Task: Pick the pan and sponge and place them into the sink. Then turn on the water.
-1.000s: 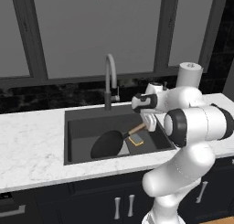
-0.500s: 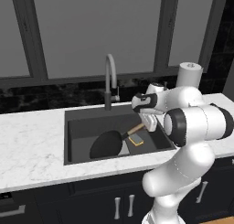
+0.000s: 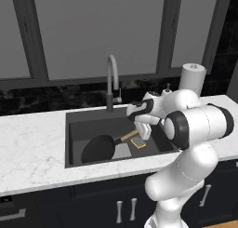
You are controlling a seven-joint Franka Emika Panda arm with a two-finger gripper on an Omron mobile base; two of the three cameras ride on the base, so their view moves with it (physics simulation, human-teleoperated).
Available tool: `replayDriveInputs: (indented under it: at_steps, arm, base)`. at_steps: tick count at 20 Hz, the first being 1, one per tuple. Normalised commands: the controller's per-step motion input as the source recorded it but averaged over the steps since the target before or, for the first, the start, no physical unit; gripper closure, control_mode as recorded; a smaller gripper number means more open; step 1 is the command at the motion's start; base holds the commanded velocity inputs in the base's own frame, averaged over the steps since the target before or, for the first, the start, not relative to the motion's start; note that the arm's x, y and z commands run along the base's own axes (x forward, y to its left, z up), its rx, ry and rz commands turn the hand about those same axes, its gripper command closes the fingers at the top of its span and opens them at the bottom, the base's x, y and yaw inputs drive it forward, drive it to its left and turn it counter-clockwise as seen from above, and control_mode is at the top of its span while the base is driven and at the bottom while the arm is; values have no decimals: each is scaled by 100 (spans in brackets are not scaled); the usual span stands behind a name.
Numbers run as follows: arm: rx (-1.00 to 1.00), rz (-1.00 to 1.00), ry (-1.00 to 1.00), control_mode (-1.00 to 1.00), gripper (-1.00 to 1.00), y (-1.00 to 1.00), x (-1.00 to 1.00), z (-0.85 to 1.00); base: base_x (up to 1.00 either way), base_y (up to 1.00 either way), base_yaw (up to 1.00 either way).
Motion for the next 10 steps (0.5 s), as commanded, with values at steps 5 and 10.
replayDriveInputs:
  at_steps: [5,10]
  arm:
    - [1,-2,0,-100,100,36,21,-29]
    - [0,0,0,-100,100,-1,13,-34]
  base:
    - [0,0,0]
    - [0,0,0]
